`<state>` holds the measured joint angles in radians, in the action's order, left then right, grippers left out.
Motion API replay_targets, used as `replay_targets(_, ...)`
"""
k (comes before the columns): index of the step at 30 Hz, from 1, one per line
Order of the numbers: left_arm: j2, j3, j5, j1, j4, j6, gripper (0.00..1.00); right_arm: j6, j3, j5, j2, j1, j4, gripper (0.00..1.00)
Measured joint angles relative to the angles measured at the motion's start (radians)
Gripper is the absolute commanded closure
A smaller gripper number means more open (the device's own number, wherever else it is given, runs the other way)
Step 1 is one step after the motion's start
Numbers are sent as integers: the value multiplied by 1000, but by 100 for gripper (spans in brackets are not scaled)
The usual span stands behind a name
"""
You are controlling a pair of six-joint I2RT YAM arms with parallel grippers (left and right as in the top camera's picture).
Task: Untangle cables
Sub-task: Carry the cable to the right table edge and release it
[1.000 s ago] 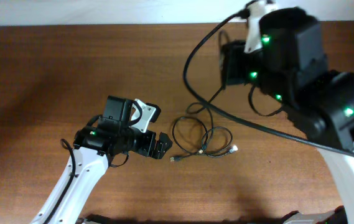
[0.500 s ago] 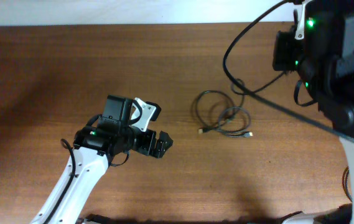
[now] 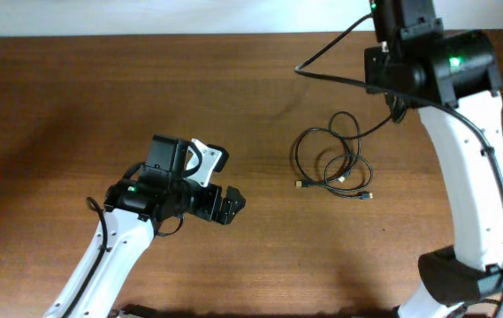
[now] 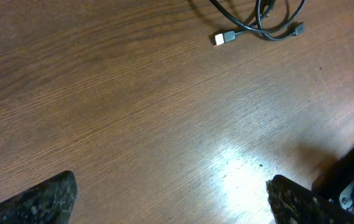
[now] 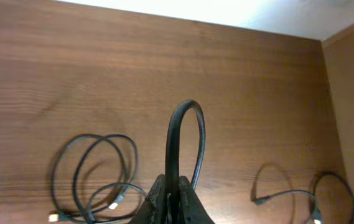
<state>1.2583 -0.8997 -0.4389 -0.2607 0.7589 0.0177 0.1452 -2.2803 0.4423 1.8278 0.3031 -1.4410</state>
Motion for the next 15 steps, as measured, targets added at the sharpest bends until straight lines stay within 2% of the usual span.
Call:
replay_targets(7, 0, 0, 0, 0, 0, 0, 1, 58, 0, 98, 15, -118, -52, 96)
replay_targets(15, 0, 0, 0, 0, 0, 0, 1, 140, 0, 120, 15, -371, -71, 96)
